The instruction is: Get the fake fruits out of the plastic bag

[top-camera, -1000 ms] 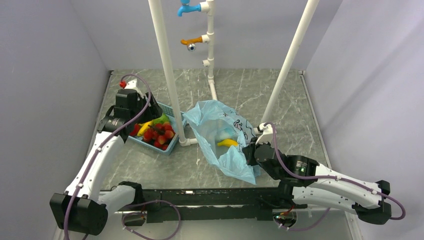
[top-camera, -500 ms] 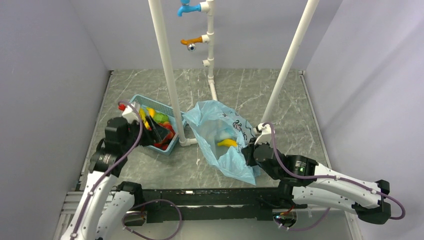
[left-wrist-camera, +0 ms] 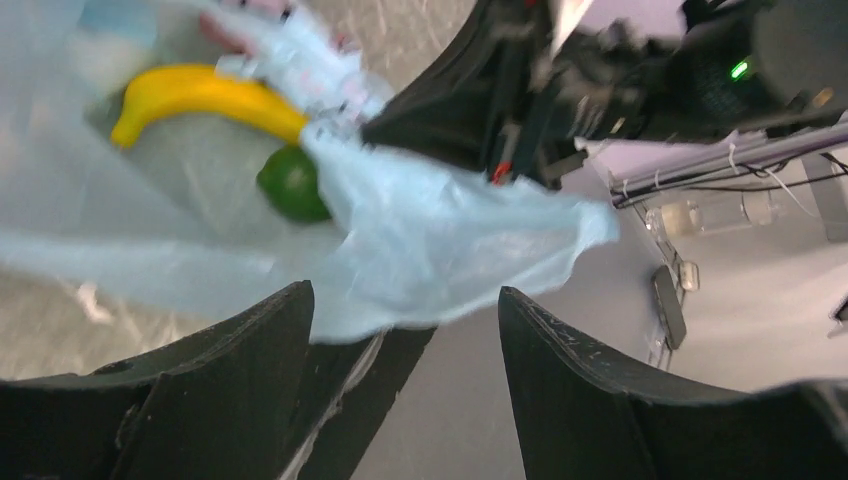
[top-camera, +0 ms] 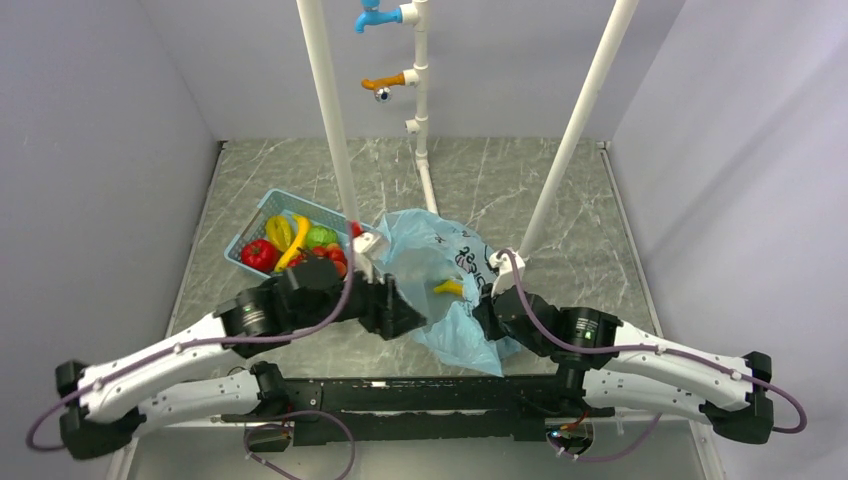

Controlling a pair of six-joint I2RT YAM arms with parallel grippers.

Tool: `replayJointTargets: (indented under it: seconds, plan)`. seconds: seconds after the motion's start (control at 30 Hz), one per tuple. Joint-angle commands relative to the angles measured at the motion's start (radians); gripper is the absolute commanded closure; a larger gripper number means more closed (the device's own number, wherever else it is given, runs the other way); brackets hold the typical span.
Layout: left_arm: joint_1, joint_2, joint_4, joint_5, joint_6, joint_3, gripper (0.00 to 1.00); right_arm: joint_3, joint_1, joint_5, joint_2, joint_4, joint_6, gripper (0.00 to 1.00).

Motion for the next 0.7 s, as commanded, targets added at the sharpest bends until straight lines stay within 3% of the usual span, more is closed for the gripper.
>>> replayJointTargets:
  seconds: [0.0,0.23,0.37,0.43,0.67]
  plan:
    - [-0.153,0.158,0.149,-0.280,0.080,0.112,0.28,0.026,0.001,-0.092,0.004,-0.022,-0.032,1.00]
    - [-0.171,0.369,0.252,-0.336,0.048,0.142,0.36,-0.045,0.000,-0.155,-0.114,0.006,0.124,1.00]
    - [-0.171,0.474,0.271,-0.329,0.021,0.141,0.42,-0.056,0.000,-0.168,-0.085,-0.063,0.235,1.00]
    - [-0.171,0.504,0.272,-0.339,-0.013,0.132,0.50,-0.024,0.001,-0.144,-0.063,-0.139,0.293,1.00]
    - [-0.169,0.525,0.449,-0.376,-0.134,-0.007,0.56,0.042,0.000,-0.025,-0.137,-0.263,0.337,1.00]
